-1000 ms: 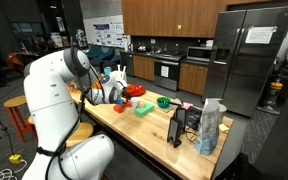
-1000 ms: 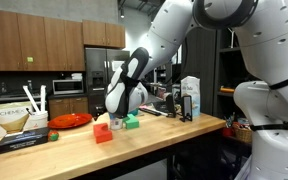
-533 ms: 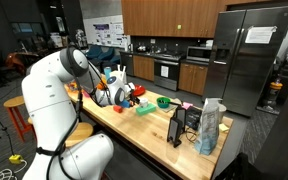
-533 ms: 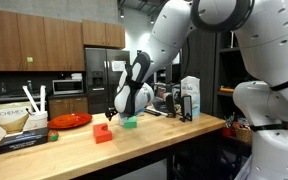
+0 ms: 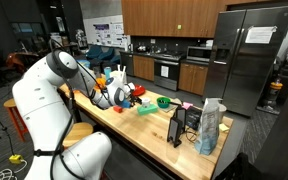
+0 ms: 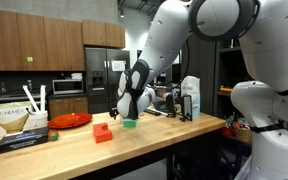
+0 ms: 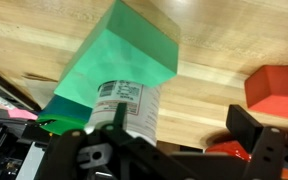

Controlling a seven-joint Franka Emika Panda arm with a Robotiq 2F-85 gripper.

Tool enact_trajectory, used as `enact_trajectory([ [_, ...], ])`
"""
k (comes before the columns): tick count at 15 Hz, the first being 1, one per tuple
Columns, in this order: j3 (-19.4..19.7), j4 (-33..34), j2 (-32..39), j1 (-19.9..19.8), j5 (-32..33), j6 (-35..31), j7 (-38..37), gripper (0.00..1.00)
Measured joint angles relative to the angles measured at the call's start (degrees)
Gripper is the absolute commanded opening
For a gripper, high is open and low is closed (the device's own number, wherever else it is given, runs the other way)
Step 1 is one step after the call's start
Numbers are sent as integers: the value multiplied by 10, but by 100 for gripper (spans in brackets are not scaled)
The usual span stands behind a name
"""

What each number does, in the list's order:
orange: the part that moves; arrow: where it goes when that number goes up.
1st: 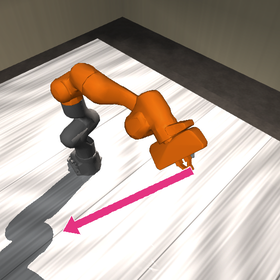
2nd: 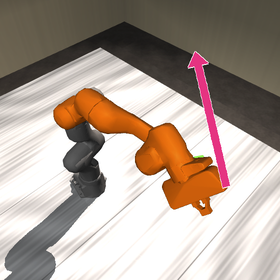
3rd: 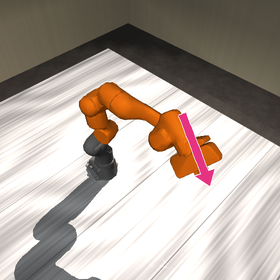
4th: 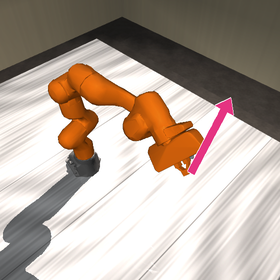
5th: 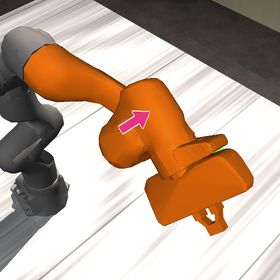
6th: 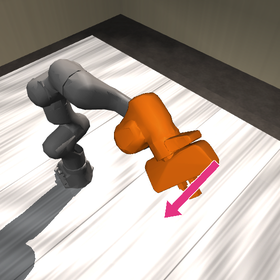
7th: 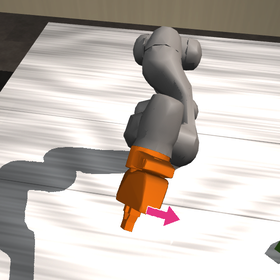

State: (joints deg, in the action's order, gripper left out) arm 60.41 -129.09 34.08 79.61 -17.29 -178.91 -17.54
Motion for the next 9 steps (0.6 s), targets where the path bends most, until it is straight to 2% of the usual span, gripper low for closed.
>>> enact_trajectory([
  [3, 1, -3, -34, 18, 7, 0, 0, 100],
  [7, 35, -9, -95, 66, 25, -5, 1, 100],
  [9, 34, -15, -131, 80, 25, -5, 9, 100],
])
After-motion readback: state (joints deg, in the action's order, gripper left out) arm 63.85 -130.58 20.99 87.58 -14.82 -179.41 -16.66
